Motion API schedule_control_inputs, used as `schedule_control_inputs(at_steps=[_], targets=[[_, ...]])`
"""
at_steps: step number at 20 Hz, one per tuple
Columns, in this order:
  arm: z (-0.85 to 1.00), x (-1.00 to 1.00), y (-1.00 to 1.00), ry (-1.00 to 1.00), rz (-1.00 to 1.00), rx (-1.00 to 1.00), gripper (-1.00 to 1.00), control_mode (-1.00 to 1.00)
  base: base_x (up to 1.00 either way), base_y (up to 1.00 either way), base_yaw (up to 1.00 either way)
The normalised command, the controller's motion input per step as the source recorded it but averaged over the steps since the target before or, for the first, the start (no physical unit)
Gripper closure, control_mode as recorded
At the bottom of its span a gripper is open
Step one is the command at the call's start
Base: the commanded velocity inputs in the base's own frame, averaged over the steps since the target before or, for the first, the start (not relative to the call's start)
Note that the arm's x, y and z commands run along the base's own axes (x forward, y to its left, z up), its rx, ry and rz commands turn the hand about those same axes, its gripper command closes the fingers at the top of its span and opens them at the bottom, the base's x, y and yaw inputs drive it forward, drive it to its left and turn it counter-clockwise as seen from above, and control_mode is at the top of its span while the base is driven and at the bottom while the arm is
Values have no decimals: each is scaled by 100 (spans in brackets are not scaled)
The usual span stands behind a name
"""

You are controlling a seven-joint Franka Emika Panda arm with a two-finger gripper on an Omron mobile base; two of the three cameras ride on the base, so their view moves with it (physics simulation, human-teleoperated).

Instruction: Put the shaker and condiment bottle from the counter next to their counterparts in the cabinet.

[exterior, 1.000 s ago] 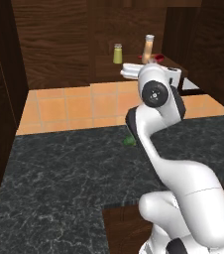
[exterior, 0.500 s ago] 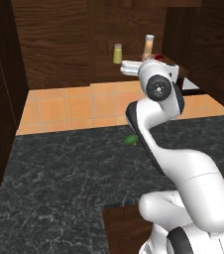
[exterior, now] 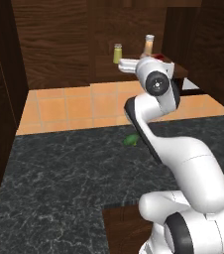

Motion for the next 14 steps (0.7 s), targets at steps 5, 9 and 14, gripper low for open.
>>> schedule_control_inputs(at_steps=[5, 9, 14], targets=[[0, 17, 5, 5, 6, 0, 100, -100, 0, 0, 0], [-1, 11, 6, 4, 6, -1, 100, -100, 0, 0, 0], [-6, 0, 25, 1, 3, -7, 100, -100, 0, 0, 0]])
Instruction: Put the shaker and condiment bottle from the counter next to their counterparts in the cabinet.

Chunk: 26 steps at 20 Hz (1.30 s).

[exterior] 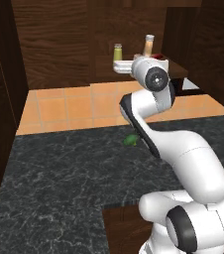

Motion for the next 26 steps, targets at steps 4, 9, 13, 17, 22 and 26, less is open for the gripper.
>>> schedule_control_inputs(at_steps=[4, 9, 13, 17, 22, 26], targets=[[0, 11, 5, 0, 1, 0, 100, -100, 0, 0, 0], [0, 25, 0, 0, 1, 0, 100, -100, 0, 0, 0], [0, 27, 0, 0, 1, 0, 100, -100, 0, 0, 0], [-2, 24, 0, 0, 1, 0, 100, -100, 0, 0, 0], [-1, 22, 0, 0, 1, 0, 100, -100, 0, 0, 0], [-4, 27, 0, 0, 1, 0, 100, -100, 0, 0, 0]])
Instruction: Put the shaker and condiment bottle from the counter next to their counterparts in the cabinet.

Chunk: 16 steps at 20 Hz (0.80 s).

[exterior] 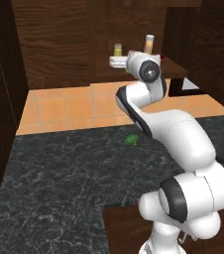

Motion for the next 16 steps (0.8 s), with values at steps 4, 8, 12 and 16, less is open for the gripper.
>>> schedule_control_inputs(at_steps=[4, 8, 12, 16], targets=[[-8, 31, 0, 0, 1, 0, 100, -100, 0, 0, 0], [-11, 25, 0, 0, 1, 0, 100, -100, 0, 0, 0], [-10, 20, 0, 0, 1, 0, 100, -100, 0, 0, 0], [-7, 19, 0, 0, 0, 0, 100, -100, 0, 0, 0]])
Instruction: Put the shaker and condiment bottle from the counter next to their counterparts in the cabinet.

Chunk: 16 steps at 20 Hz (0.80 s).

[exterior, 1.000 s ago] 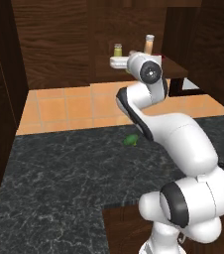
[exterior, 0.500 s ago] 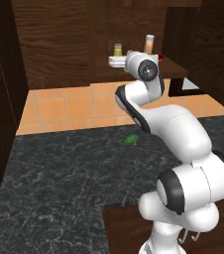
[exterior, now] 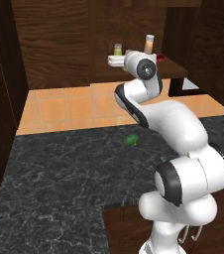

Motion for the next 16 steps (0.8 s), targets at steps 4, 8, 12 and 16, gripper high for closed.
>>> schedule_control_inputs(at_steps=[4, 8, 12, 16], targets=[[-9, 19, 0, 0, 0, 0, 100, -100, 0, 0, 0], [-13, 20, 0, 0, 1, -1, 100, -100, 0, 0, 0], [-13, 17, 0, 0, 1, 0, 100, -100, 0, 0, 0], [-13, 17, 0, 0, 0, 0, 100, -100, 0, 0, 0]])
